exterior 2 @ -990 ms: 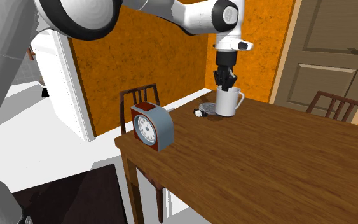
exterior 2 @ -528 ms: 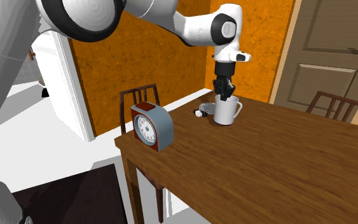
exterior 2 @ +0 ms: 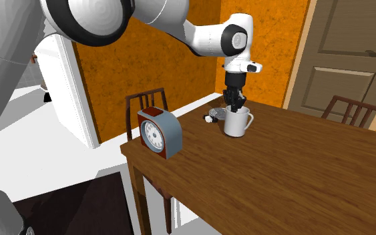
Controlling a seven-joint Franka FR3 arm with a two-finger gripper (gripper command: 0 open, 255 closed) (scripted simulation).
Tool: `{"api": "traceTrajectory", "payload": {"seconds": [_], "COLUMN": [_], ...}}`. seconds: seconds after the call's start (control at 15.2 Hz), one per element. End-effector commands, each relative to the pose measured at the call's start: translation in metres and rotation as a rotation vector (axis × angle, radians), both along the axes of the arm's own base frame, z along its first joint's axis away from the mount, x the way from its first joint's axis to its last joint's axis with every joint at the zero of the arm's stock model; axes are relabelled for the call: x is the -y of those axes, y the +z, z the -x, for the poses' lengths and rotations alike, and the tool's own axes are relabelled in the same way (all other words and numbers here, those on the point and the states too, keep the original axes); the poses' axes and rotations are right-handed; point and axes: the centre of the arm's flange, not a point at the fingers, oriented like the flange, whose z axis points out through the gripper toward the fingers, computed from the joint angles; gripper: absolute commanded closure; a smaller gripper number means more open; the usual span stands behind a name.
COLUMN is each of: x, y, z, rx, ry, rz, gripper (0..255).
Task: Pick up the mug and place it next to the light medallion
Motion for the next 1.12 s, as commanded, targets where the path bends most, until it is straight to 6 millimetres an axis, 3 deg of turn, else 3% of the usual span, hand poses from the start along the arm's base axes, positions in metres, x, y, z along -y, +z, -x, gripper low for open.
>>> {"api": "traceTrajectory", "payload": {"seconds": [0.0, 0.2, 0.26, 0.59, 0.86, 1.06], "x": [0.0, 0.0, 0.0, 0.0, -0.003, -0.003], "y": [0.0, 0.0, 0.0, 0.0, 0.05, 0.05], "z": [0.0, 0.0, 0.0, 0.0, -0.001, -0.001], "rx": [0.001, 0.001, 0.001, 0.001, 0.001, 0.001], "ry": [0.0, 0.0, 0.0, 0.0, 0.0, 0.0], "rz": [0.0, 0.0, 0.0, 0.0, 0.0, 0.0], "gripper": [255, 255, 0, 0, 0, 0]}}
